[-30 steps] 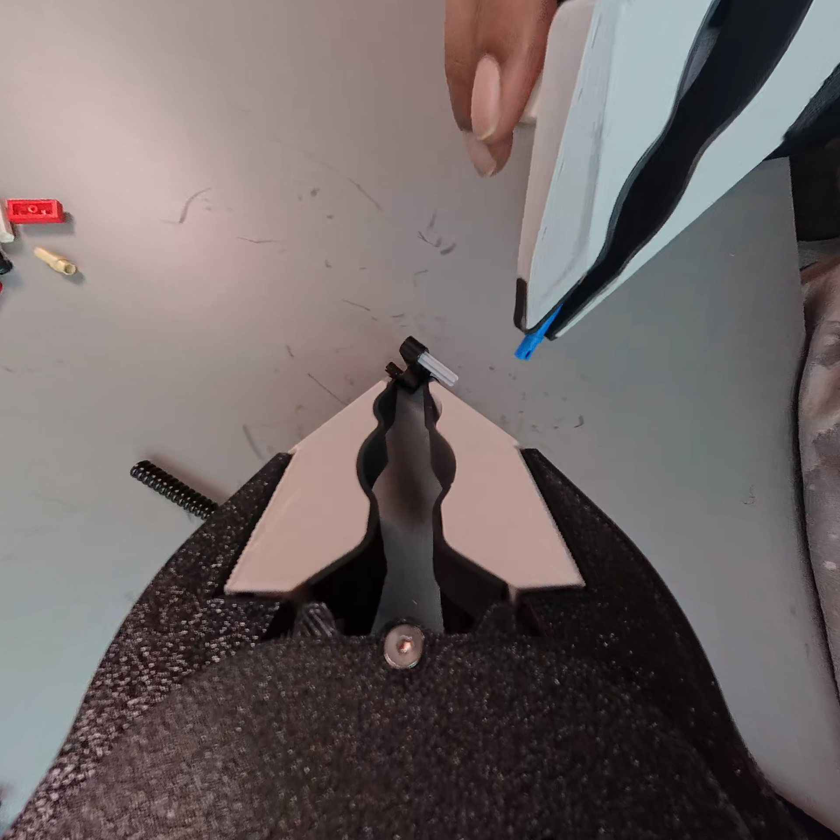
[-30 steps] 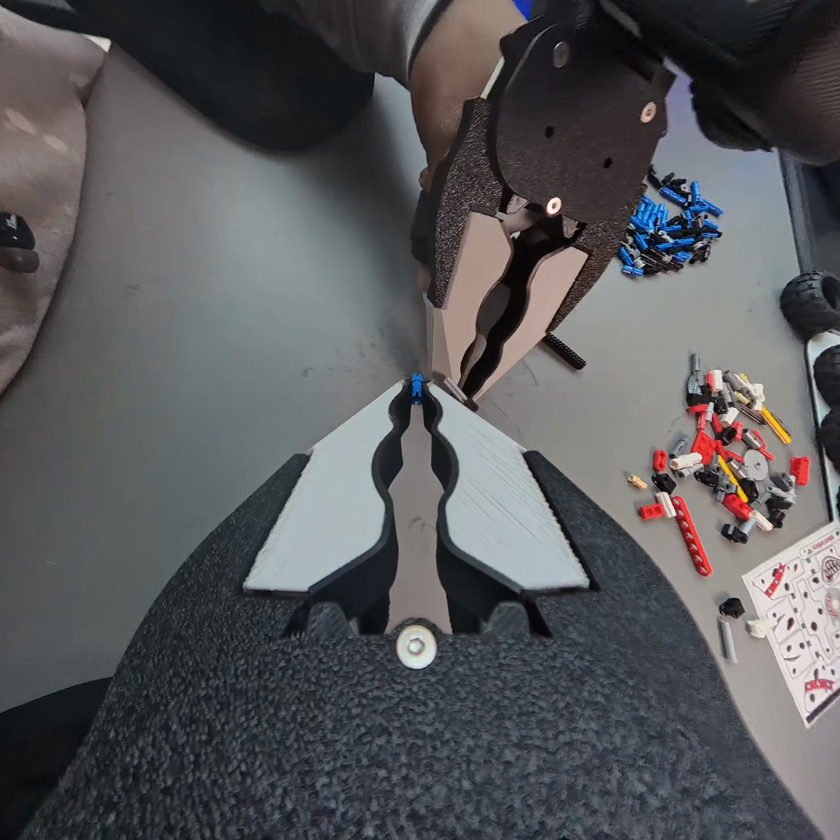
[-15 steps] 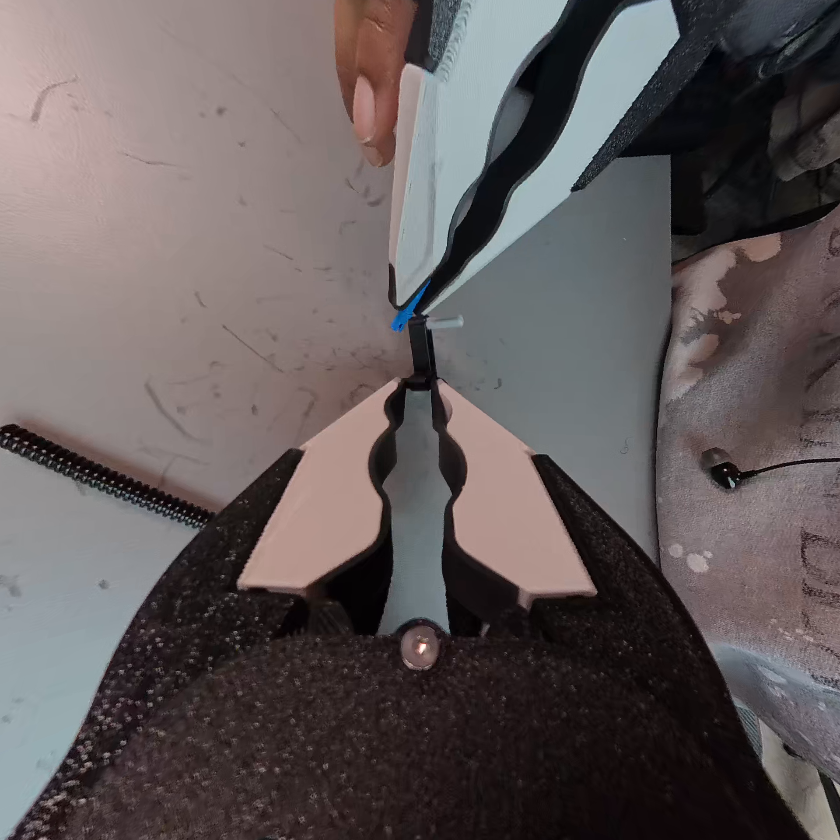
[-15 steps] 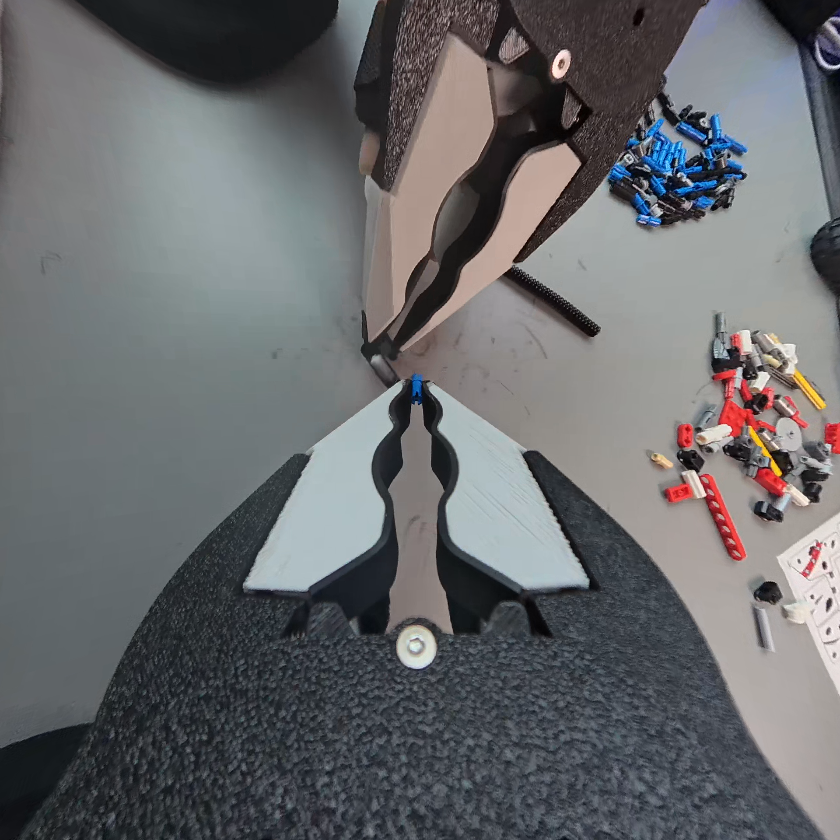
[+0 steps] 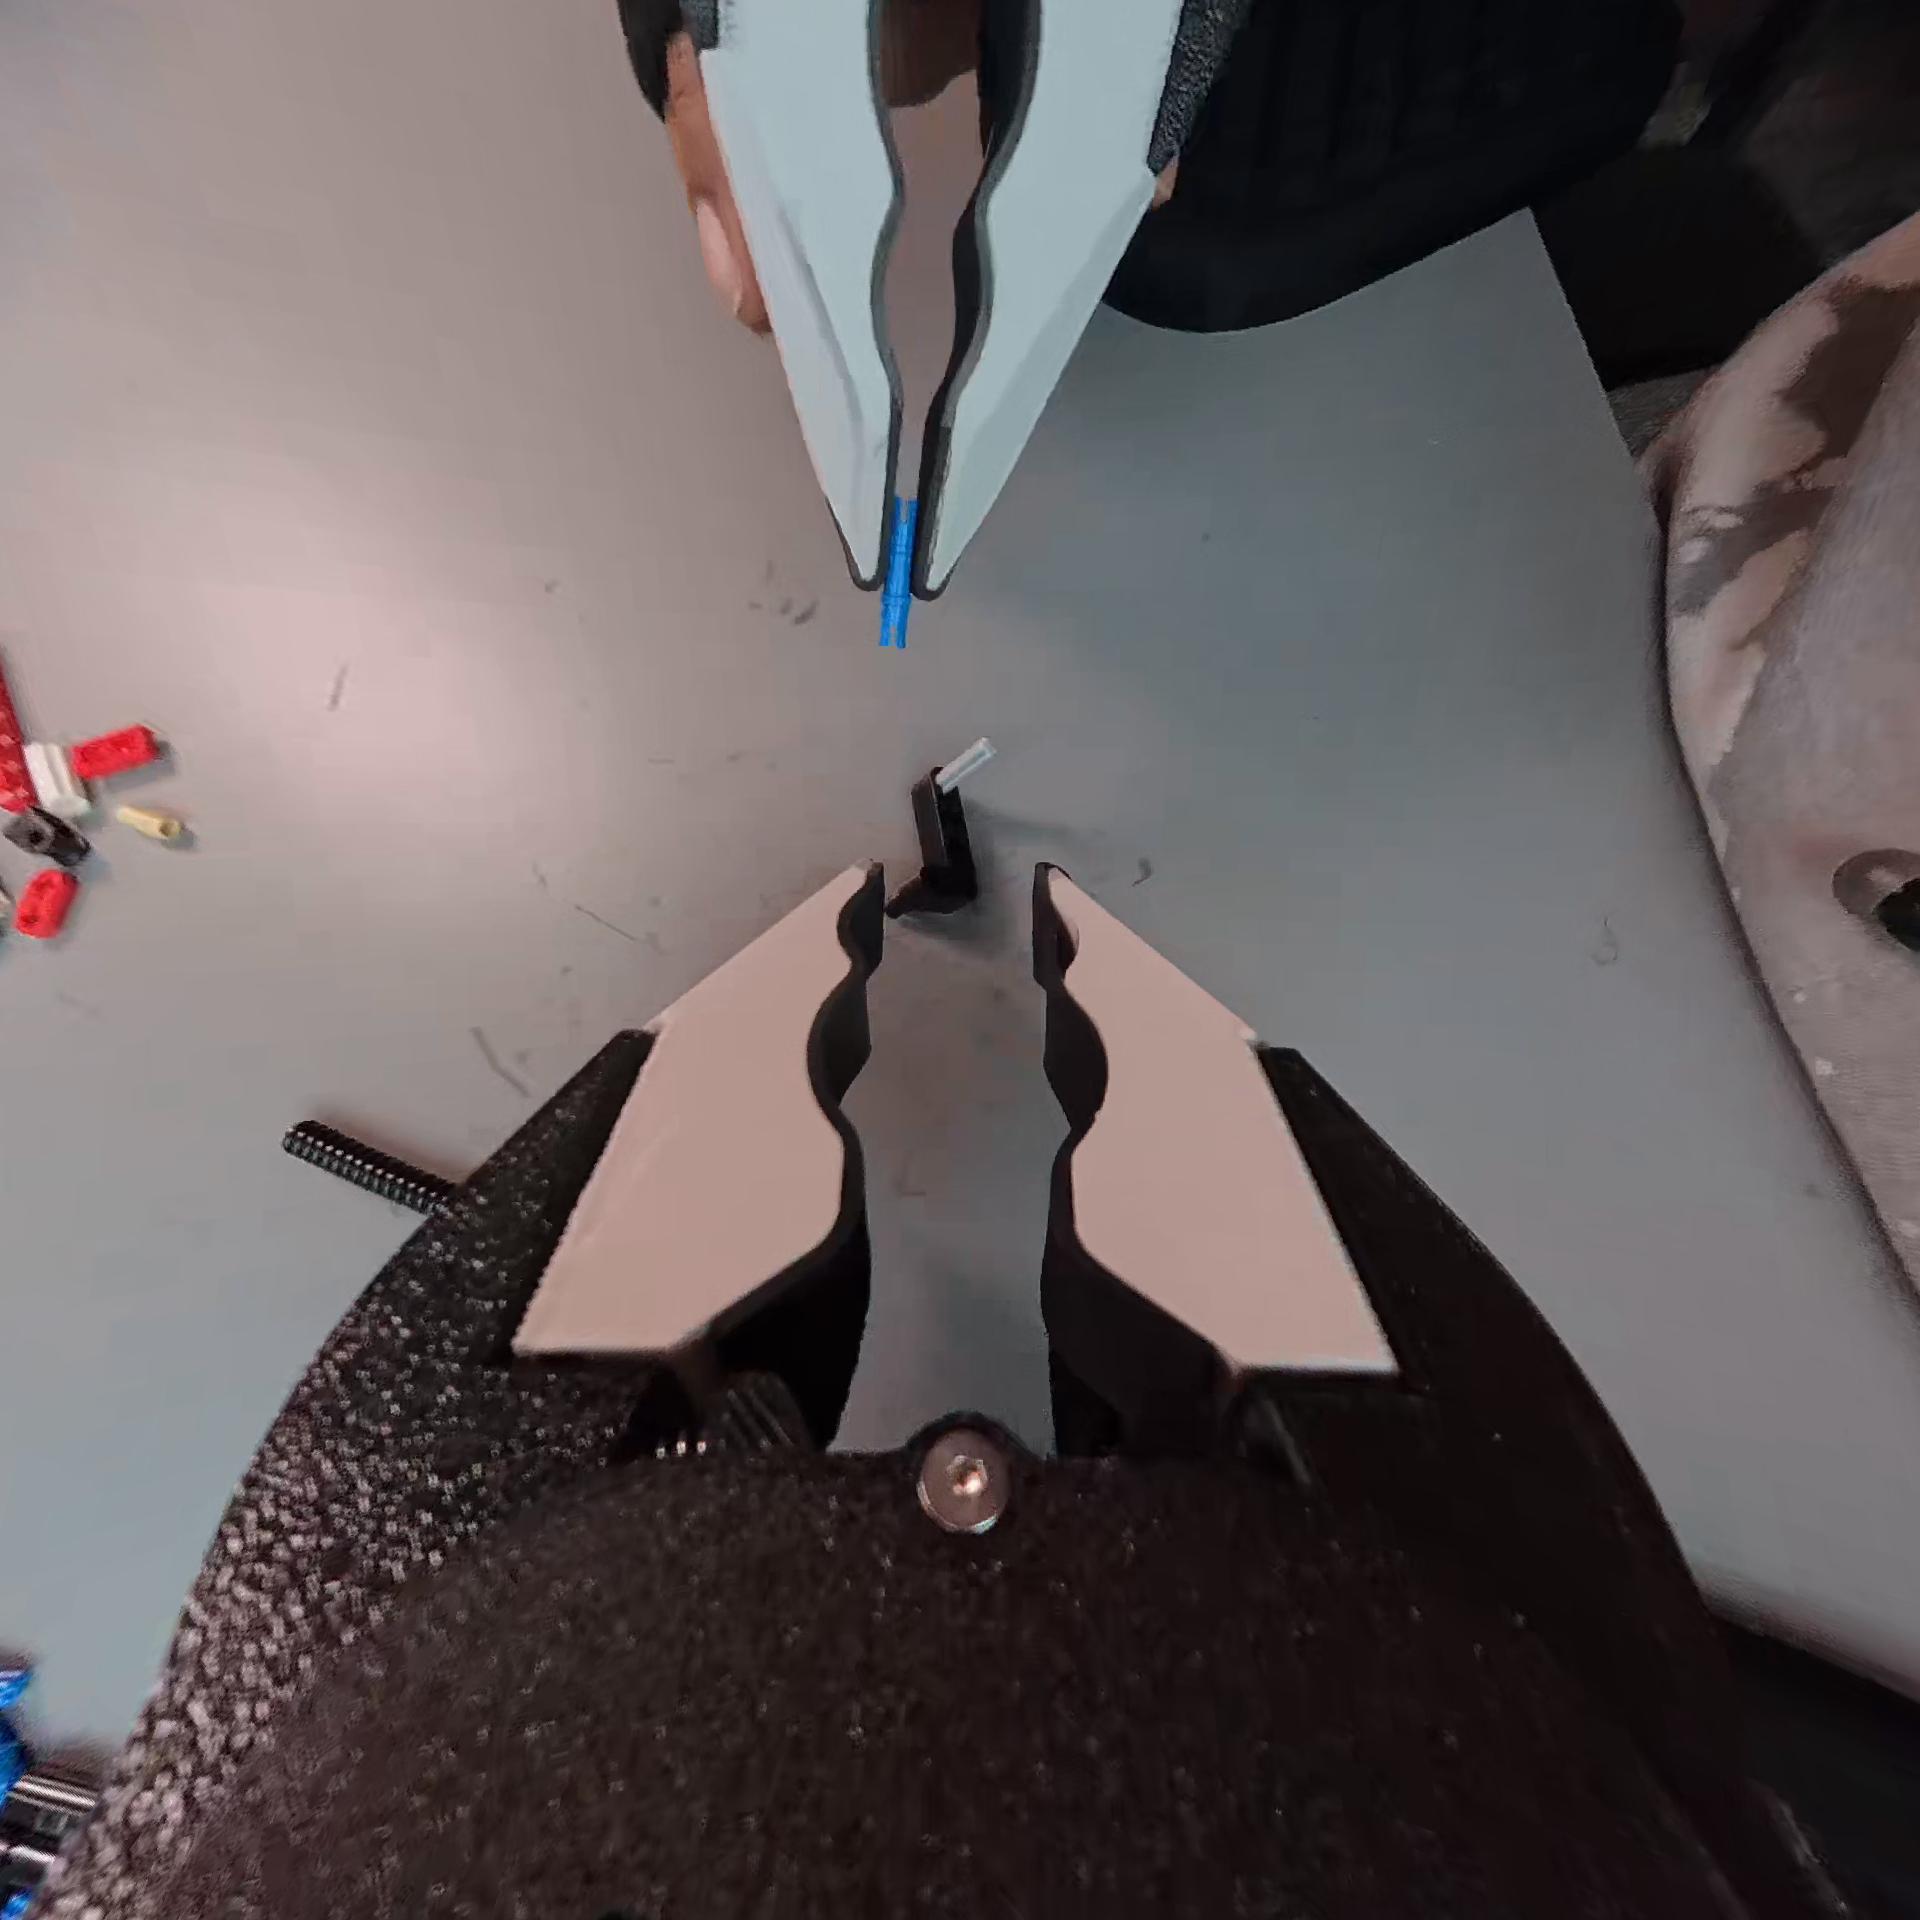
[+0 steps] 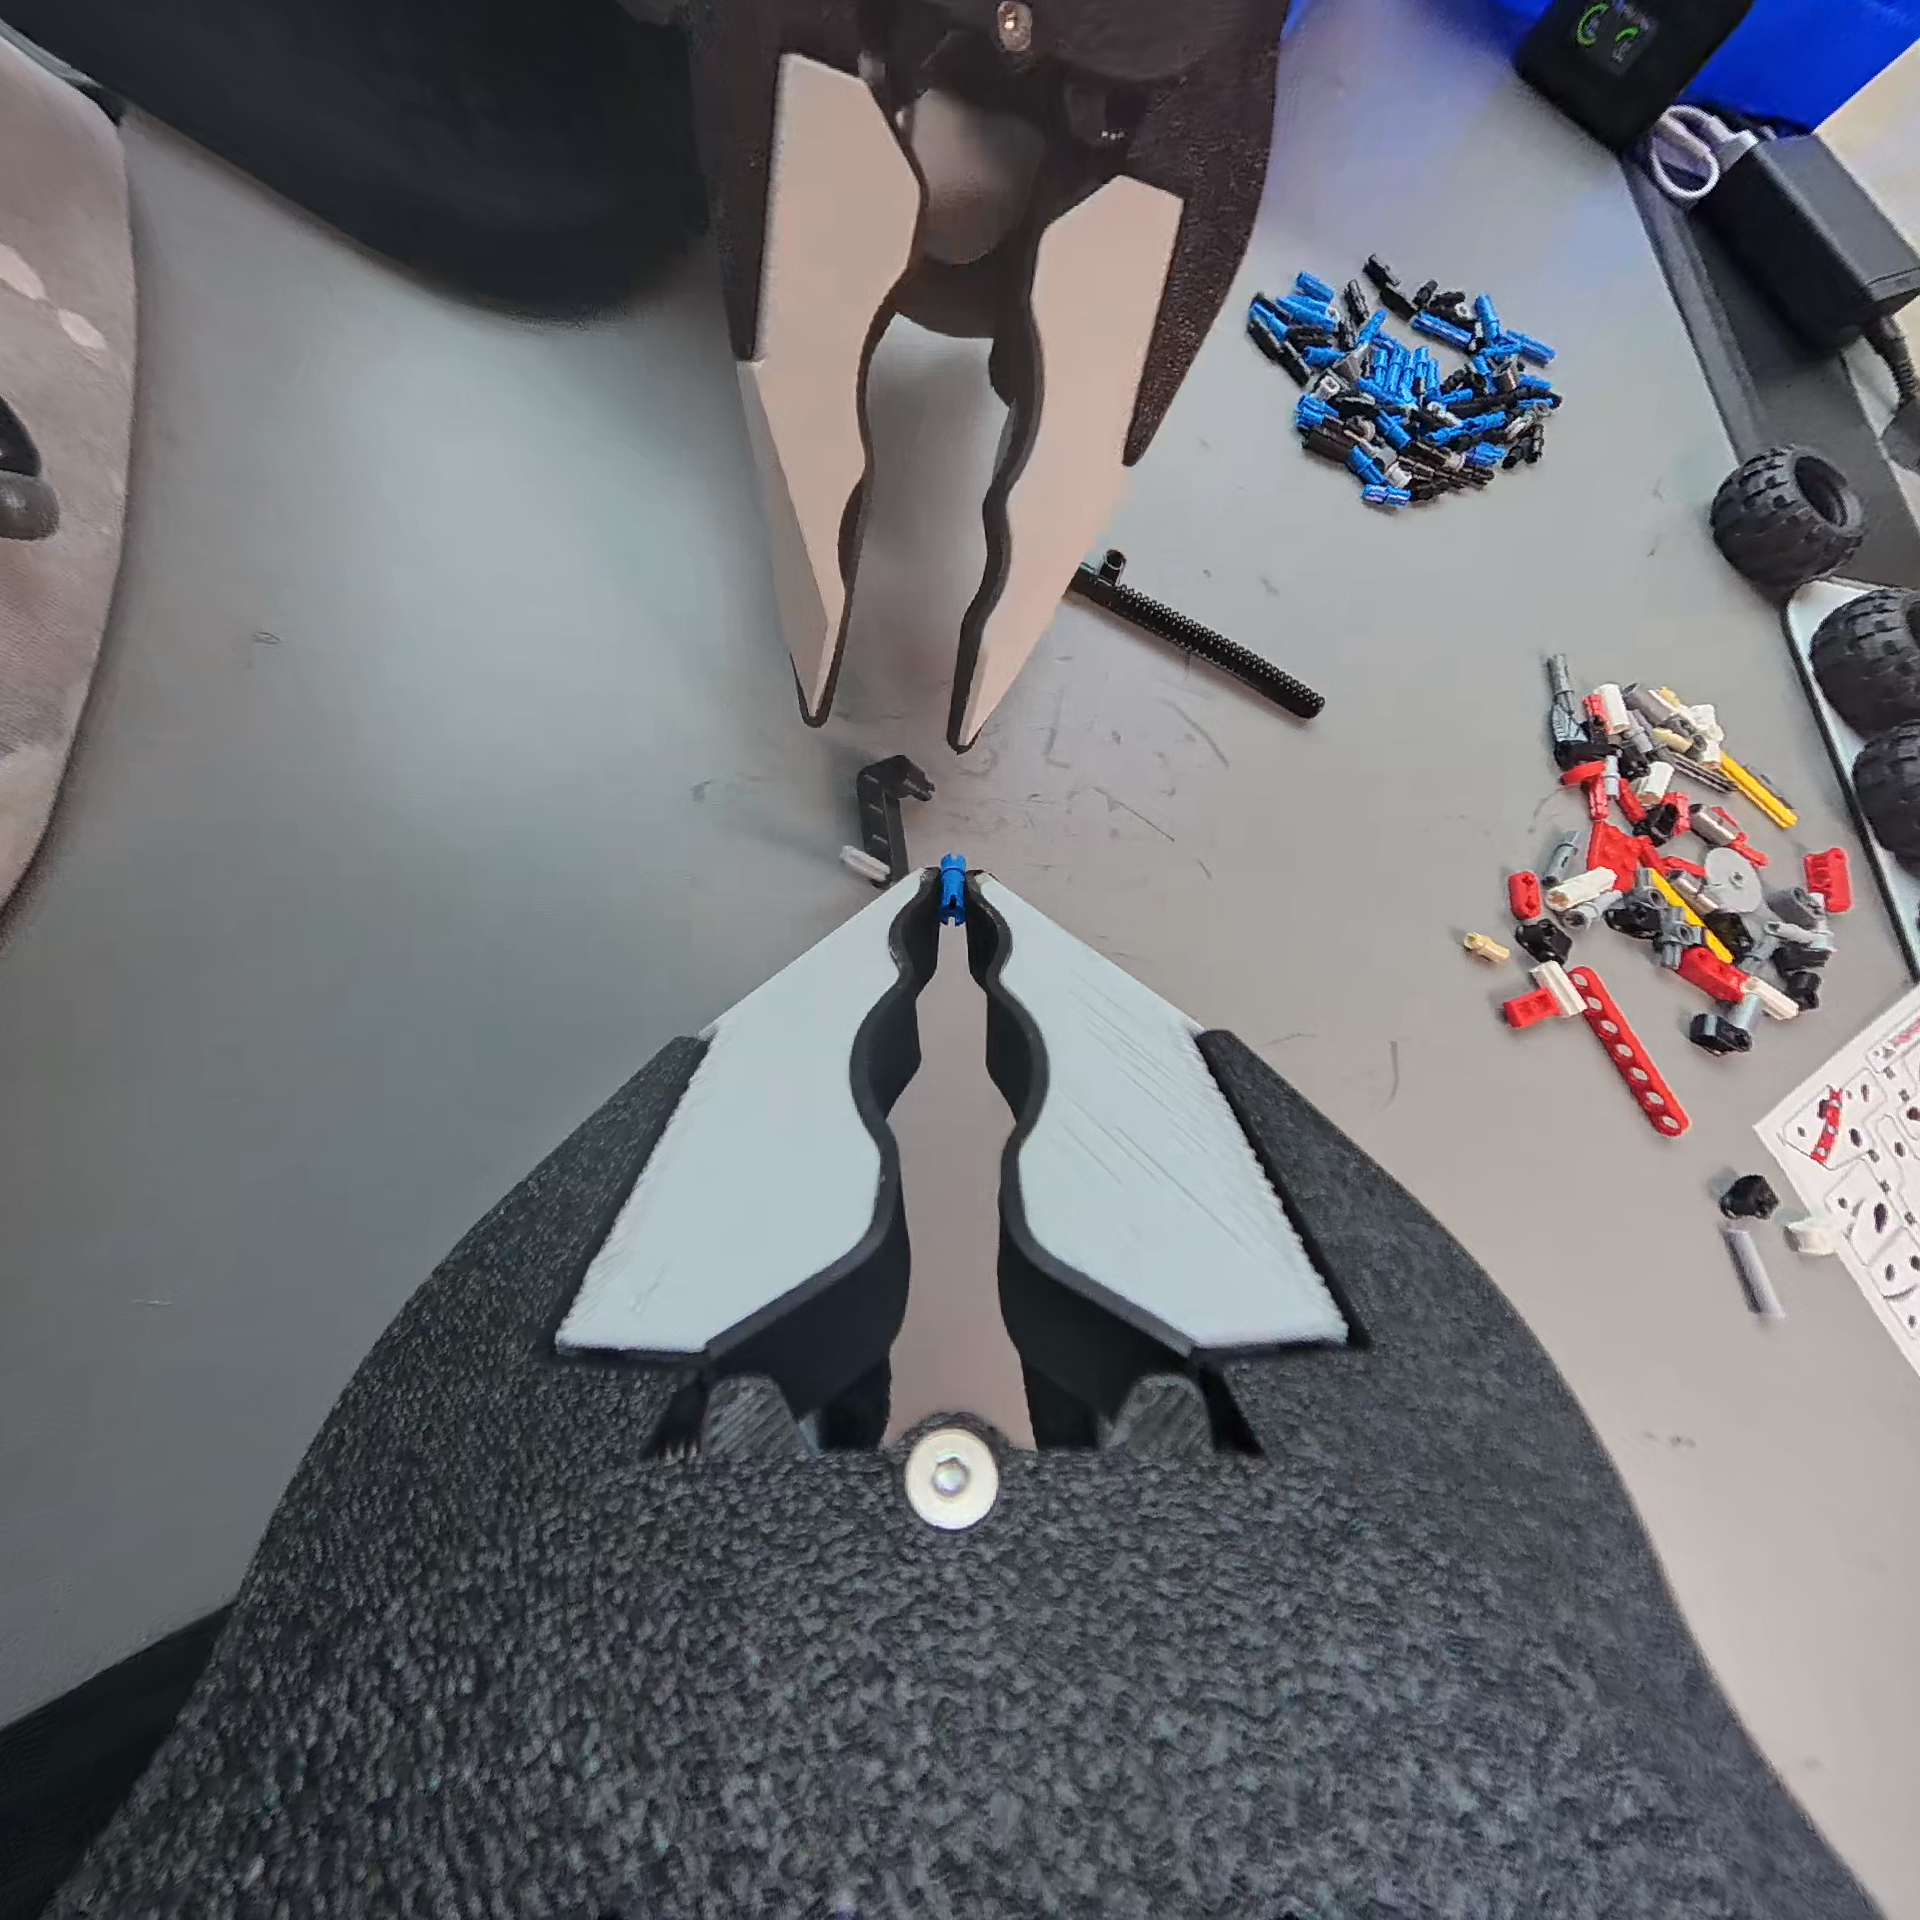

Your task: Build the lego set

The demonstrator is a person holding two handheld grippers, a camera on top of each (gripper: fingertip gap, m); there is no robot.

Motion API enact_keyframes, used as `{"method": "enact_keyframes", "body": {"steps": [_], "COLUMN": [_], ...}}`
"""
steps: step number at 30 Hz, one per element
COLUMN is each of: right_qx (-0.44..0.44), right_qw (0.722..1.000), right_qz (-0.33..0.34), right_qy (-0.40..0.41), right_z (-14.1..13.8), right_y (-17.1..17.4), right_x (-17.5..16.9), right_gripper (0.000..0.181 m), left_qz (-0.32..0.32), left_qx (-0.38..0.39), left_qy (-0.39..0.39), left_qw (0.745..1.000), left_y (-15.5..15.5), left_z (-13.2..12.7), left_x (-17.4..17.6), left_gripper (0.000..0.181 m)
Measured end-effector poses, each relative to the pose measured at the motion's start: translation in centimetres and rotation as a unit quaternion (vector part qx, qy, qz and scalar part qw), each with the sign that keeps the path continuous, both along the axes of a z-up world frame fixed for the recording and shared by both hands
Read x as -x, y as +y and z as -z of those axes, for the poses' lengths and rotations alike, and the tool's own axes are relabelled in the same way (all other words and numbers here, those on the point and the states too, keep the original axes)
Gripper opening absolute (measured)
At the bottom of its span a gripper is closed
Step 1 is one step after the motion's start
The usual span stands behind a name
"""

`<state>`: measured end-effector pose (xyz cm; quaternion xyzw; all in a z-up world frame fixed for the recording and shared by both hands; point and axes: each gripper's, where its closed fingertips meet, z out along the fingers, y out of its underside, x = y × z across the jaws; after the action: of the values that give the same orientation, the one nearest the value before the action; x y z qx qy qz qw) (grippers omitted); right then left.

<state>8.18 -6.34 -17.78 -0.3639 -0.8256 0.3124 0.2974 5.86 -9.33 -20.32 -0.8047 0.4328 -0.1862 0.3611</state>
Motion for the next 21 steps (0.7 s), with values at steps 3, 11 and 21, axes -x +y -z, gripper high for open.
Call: {"method": "enact_keyframes", "body": {"steps": [3, 11, 21], "right_qx": [0.015, 0.044, 0.031], "right_qw": [1.0, 0.998, 0.998], "right_qz": [0.009, 0.024, 0.02], "right_qy": [0.01, 0.034, 0.057], "right_z": [-0.4, -0.5, -1.4], "right_y": [-0.5, -1.1, -1.2], "right_x": [-0.6, -0.8, -0.4], "right_gripper": [0.004, 0.004, 0.004], "left_qz": [0.003, 0.011, -0.003], "left_qx": [-0.073, -0.122, -0.033], "left_qy": [0.041, 0.085, 0.029], "left_qw": [0.996, 0.989, 0.999], "left_y": [-0.2, 0.5, 1.1], "left_z": [0.5, 1.6, 1.6], "left_x": [0.0, 0.0, -1.1], "left_gripper": [0.031, 0.031, 0.016]}}
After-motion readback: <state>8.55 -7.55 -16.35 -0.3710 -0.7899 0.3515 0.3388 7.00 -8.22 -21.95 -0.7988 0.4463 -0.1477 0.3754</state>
